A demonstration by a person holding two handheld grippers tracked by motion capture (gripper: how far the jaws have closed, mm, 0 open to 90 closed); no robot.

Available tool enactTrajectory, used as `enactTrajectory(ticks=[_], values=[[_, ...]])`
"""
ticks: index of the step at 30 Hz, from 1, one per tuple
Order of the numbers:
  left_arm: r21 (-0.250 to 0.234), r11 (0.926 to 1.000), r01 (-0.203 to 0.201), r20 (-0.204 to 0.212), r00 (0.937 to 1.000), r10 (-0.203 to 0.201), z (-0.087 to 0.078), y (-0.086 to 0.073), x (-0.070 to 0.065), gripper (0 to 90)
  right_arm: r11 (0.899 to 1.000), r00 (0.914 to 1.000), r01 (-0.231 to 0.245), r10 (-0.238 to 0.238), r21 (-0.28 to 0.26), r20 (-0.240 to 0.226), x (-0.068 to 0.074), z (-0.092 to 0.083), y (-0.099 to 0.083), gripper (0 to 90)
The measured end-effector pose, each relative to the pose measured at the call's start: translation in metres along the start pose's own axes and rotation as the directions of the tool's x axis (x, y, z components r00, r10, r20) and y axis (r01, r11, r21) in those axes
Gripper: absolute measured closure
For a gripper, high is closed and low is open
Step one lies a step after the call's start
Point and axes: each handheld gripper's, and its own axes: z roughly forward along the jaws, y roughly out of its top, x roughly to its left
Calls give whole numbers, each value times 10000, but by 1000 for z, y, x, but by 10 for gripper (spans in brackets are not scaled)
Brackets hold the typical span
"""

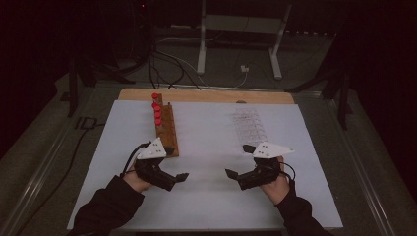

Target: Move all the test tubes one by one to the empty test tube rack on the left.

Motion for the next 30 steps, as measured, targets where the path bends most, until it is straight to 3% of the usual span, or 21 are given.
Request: enactTrajectory(ticks=[6, 16, 25, 30], values=[[180, 9998, 26, 133, 9999, -28, 2, -21, -8, 18, 9999, 10000, 57, -57, 106, 41, 1, 1, -5, 0], [24, 9999, 116, -359, 9993, -115, -7, -54, -8, 19, 10000, 9999, 58, -58, -47, 112, -1, -1, -7, 0], [-151, 9999, -77, -909, 9958, 63, -10, -69, -9, 18, 9996, 9997, -25, 32, -279, 255, -5, -4, -10, 0], [-198, 9998, -1, -836, 9965, -16, -8, -70, -7, 18, 9996, 9996, -4, 13, -300, 293, -6, -3, -11, 0]])
